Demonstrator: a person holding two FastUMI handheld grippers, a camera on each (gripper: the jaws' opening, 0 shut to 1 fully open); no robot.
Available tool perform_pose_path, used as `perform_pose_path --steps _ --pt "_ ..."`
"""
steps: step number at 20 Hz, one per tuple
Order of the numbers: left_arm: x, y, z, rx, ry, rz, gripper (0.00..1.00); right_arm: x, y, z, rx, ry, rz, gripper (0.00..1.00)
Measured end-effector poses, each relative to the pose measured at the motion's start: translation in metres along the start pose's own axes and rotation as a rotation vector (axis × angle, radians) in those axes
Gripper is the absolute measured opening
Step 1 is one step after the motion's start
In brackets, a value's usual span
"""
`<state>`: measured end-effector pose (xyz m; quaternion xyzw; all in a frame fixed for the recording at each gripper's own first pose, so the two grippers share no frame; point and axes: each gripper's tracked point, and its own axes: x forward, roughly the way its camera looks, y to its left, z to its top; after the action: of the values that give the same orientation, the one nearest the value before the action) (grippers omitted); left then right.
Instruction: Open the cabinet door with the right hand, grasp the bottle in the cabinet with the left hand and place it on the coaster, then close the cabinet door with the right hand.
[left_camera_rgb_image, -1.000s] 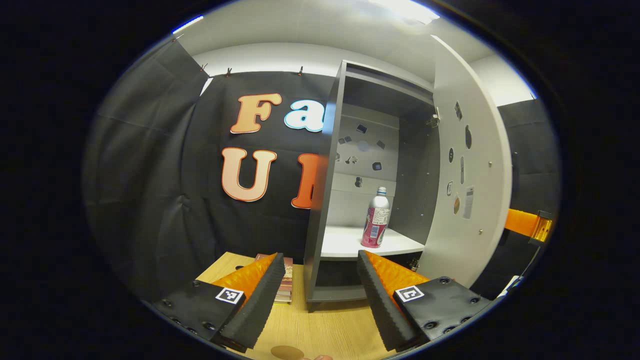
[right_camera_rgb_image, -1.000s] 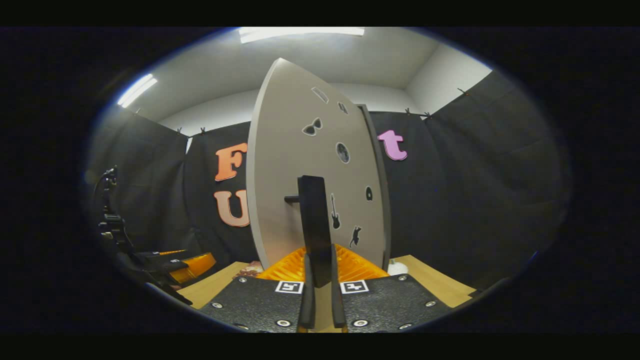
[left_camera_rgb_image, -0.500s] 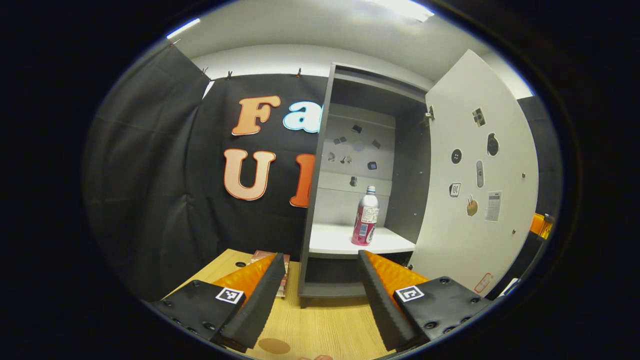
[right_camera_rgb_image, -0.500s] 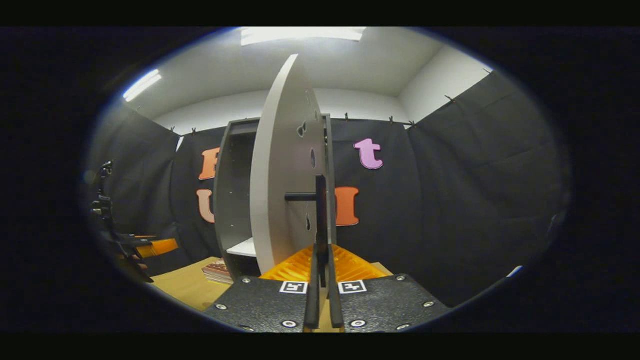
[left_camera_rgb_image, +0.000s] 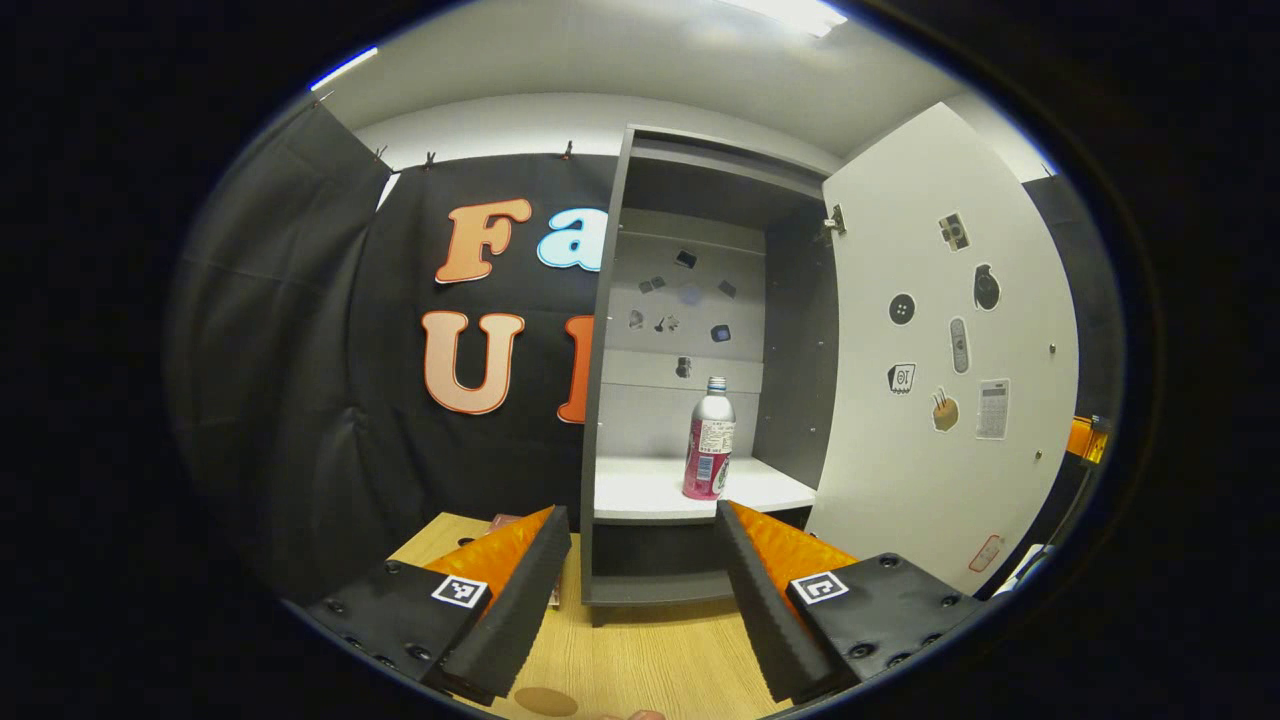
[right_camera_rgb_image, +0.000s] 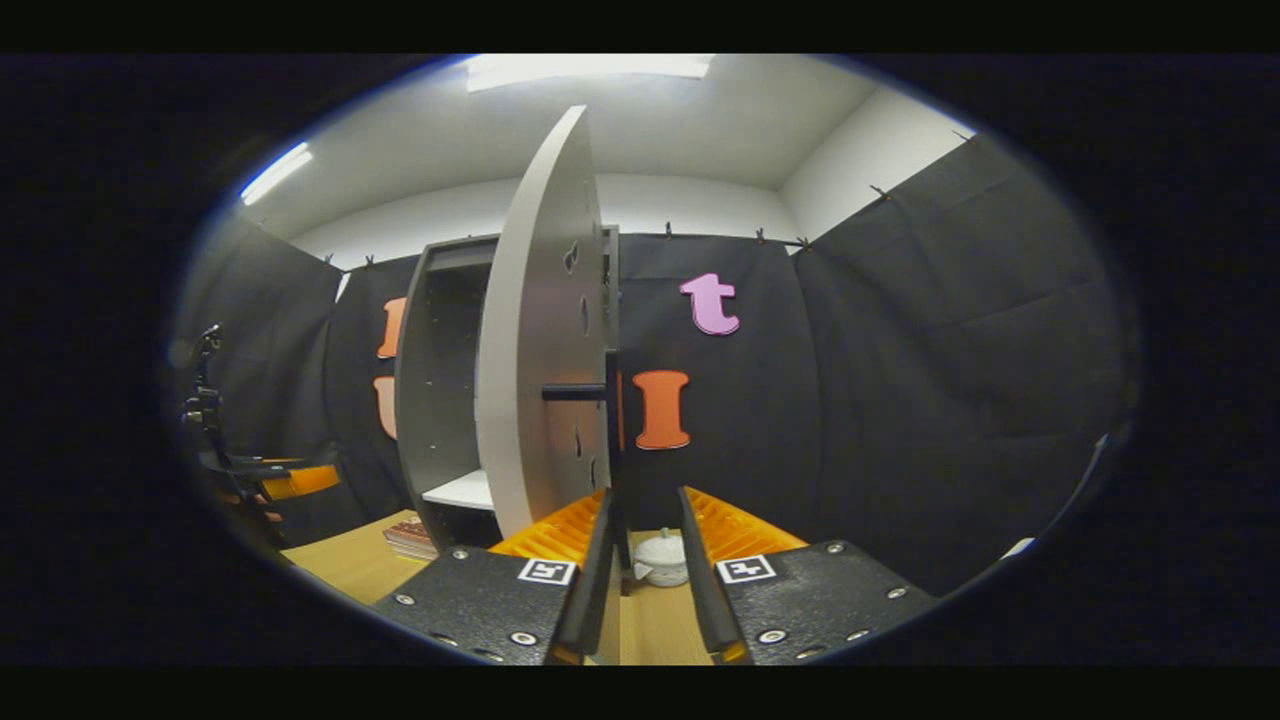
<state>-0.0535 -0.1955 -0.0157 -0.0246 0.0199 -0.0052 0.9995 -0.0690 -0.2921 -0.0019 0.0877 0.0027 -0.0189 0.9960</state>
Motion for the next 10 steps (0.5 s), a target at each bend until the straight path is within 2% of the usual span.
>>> perform_pose_path --steps 2,6,7,10 --pt "0.001 -0.004 -0.003 -0.012 0.006 -0.014 0.94 -0.008 -0.011 0.004 -0.010 -0.007 -0.024 0.50" --pt "0.000 -0.011 -0.003 -0.020 0.009 -0.033 0.94 -0.024 -0.011 0.005 0.000 -0.007 -0.043 0.58" --pt "0.000 -0.015 -0.003 -0.022 0.006 -0.038 0.94 -0.028 -0.012 0.006 -0.009 -0.003 -0.053 0.64" --pt "-0.001 -0.017 0.000 -0.021 -0.001 -0.047 0.94 -0.050 0.001 0.012 -0.073 -0.013 -0.064 0.73"
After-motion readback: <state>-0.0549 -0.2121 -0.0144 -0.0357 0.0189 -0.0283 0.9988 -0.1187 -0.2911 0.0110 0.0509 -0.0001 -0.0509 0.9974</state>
